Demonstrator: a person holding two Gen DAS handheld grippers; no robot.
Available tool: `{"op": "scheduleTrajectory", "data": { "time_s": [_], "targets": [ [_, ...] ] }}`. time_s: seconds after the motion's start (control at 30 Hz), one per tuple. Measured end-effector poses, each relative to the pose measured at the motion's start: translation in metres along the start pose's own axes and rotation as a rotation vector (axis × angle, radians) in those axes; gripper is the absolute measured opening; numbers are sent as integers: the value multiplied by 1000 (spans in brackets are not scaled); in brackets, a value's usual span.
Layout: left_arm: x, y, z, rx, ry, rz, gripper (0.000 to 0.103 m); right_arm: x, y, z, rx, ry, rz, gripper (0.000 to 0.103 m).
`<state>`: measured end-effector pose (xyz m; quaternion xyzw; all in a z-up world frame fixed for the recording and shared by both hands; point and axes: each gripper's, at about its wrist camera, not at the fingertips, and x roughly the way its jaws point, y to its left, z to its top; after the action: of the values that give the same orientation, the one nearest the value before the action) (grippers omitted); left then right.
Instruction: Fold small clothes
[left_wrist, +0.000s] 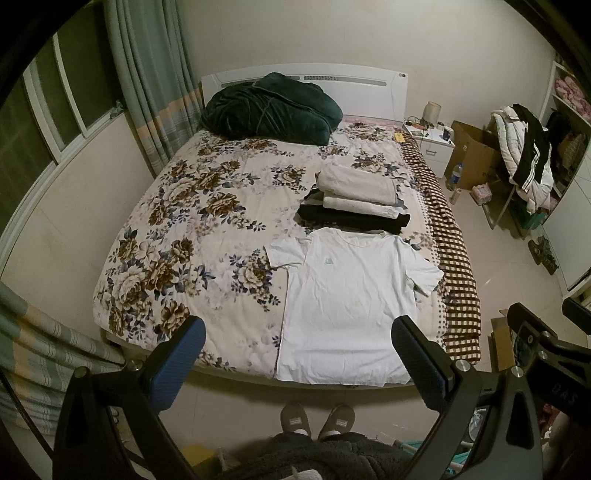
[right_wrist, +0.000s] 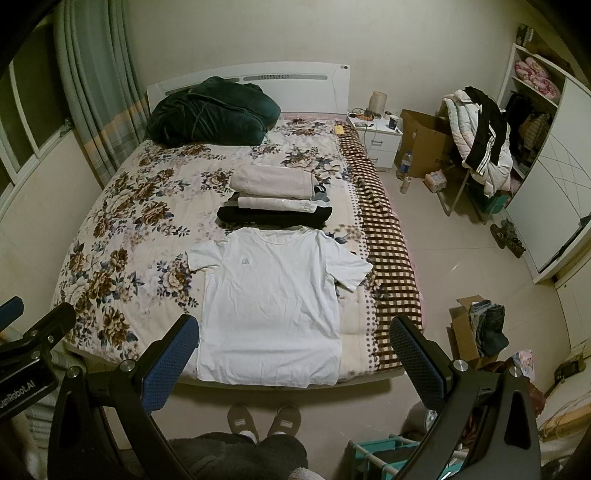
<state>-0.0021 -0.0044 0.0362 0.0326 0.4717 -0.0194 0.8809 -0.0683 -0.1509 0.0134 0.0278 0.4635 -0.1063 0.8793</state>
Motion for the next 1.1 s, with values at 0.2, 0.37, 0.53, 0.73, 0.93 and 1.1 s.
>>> {"op": "scheduleTrajectory", "data": {
  "time_s": [0.2, 0.37, 0.53, 0.73, 0.93, 1.1],
  "targets": [
    [-1, -1, 1, 5, 3, -5, 103, -7, 2, 12, 3, 4, 0, 103],
    [30, -1, 19, 21, -42, 7, 103, -6, 0, 24, 35, 17, -12, 103],
    [117, -1, 51, 50, -21, 69, 103, 31, -17, 45, 115, 30, -37, 103],
    [246, -12, 96, 22, 108, 96, 103, 154, -40, 78, 146, 61, -88, 103],
    [403, -47, 128, 18, 258, 150, 103, 329, -71, 127, 139, 150, -32, 103],
    [531, -66, 142, -19, 352, 150, 103, 515, -89, 161, 108, 252, 34, 103]
  ]
}}
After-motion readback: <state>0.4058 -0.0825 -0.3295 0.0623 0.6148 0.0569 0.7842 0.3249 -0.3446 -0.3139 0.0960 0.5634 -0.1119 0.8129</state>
